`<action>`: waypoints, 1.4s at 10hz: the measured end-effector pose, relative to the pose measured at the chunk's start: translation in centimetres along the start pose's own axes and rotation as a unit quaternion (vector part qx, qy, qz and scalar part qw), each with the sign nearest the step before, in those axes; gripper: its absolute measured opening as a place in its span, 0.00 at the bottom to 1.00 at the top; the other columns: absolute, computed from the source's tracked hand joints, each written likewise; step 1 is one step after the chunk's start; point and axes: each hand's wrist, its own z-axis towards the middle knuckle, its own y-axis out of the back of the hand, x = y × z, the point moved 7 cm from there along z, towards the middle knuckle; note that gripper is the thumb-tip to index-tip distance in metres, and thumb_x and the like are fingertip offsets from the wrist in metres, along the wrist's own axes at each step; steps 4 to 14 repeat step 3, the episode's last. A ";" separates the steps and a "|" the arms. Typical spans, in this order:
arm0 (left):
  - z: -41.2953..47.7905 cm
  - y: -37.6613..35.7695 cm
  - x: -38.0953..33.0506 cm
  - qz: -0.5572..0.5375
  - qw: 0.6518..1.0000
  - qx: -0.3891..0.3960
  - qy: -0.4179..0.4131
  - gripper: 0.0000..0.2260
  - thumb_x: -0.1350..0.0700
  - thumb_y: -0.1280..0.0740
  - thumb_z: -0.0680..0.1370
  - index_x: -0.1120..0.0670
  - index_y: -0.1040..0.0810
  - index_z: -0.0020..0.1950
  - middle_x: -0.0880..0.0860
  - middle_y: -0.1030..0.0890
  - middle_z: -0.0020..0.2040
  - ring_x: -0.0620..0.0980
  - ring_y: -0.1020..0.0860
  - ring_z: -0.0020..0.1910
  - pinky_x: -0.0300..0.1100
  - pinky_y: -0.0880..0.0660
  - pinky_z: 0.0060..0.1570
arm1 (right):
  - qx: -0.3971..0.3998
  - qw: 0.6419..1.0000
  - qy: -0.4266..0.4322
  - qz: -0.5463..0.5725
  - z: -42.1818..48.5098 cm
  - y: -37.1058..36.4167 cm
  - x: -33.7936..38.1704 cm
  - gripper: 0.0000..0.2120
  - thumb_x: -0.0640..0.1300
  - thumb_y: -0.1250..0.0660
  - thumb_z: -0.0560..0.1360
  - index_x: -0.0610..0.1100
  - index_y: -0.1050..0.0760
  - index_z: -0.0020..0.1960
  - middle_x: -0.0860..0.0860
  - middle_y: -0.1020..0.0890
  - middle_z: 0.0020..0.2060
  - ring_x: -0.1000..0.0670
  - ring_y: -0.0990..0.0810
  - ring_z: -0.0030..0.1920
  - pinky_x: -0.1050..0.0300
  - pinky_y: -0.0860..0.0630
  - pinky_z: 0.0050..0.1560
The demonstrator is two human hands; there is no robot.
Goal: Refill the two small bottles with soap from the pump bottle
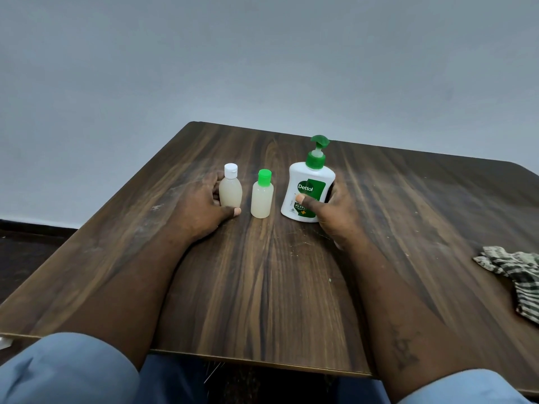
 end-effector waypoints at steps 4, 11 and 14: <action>-1.2 0.7 -0.1 -0.058 0.997 -0.042 -0.016 0.43 0.60 0.19 0.66 0.44 0.37 0.74 0.46 0.23 0.61 0.43 0.21 0.55 0.44 0.22 0.56 | -0.018 0.999 -0.007 0.050 -0.7 0.2 0.3 0.35 0.46 0.18 0.70 0.52 0.30 0.72 0.49 0.15 0.59 0.47 0.14 0.58 0.47 0.16 0.56; -1.2 0.7 -0.1 -0.058 0.997 -0.042 -0.016 0.43 0.60 0.19 0.66 0.44 0.37 0.74 0.46 0.23 0.61 0.43 0.21 0.55 0.44 0.22 0.56 | -0.018 0.999 -0.007 0.050 -0.7 0.2 0.3 0.35 0.46 0.18 0.70 0.52 0.30 0.72 0.49 0.15 0.59 0.47 0.14 0.58 0.47 0.16 0.56; -1.2 0.7 -0.1 -0.058 0.997 -0.042 -0.016 0.43 0.60 0.19 0.66 0.44 0.37 0.74 0.46 0.23 0.61 0.43 0.21 0.55 0.44 0.22 0.56 | -0.018 0.999 -0.007 0.050 -0.7 0.2 0.3 0.35 0.46 0.18 0.70 0.52 0.30 0.72 0.49 0.15 0.59 0.47 0.14 0.58 0.47 0.16 0.56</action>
